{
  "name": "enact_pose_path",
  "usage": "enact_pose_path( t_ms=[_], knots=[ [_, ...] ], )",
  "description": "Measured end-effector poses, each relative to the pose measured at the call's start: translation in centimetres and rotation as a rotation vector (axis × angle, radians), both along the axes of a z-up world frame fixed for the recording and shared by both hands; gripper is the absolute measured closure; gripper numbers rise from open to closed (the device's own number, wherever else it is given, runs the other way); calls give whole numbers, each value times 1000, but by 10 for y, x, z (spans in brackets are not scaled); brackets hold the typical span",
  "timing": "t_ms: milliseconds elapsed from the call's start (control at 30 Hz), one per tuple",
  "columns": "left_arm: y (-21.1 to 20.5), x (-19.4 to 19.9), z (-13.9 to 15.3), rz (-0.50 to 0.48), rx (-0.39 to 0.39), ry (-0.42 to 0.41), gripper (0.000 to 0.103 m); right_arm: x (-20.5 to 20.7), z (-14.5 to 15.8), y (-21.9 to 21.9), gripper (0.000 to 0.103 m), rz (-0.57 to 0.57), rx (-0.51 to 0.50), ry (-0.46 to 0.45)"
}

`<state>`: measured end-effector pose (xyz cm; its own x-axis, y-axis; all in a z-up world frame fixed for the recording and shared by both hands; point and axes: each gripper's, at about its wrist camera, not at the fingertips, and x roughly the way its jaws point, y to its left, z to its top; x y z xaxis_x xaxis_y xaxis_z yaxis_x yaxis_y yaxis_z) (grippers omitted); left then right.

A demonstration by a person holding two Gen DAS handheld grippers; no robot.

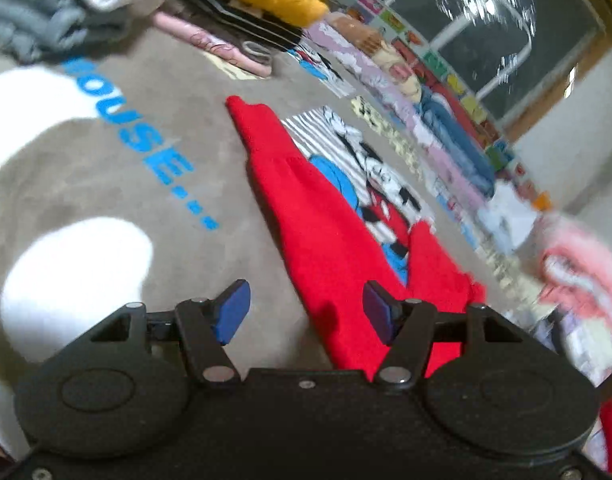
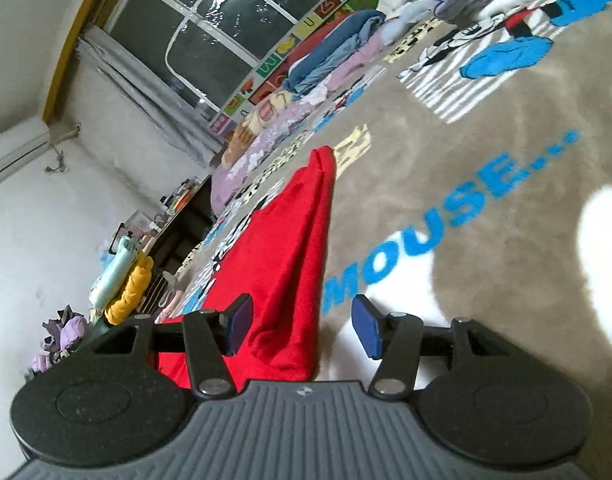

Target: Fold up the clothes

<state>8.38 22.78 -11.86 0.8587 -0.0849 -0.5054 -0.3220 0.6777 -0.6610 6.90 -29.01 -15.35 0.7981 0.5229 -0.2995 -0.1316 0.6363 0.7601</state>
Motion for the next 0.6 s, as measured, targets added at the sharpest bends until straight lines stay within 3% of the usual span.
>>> enact_pose_path(
  t_ms=[133,367,467,533,600],
  knots=[
    [17,15,-6,30,-76,-31,42,-3,-2,-7,46,-22,35,19],
    [39,61,-11,47,-136,-65,43,-10,-1,-12,41,-31,41,35],
    [48,75,-15,53,-149,-72,54,-12,-1,-12,41,-28,24,42],
    [52,81,-20,62,-169,-71,66,-12,-2,-13,41,-26,16,42],
    [58,85,-25,73,-200,-70,70,-11,-3,-12,41,-25,4,41]
  ],
)
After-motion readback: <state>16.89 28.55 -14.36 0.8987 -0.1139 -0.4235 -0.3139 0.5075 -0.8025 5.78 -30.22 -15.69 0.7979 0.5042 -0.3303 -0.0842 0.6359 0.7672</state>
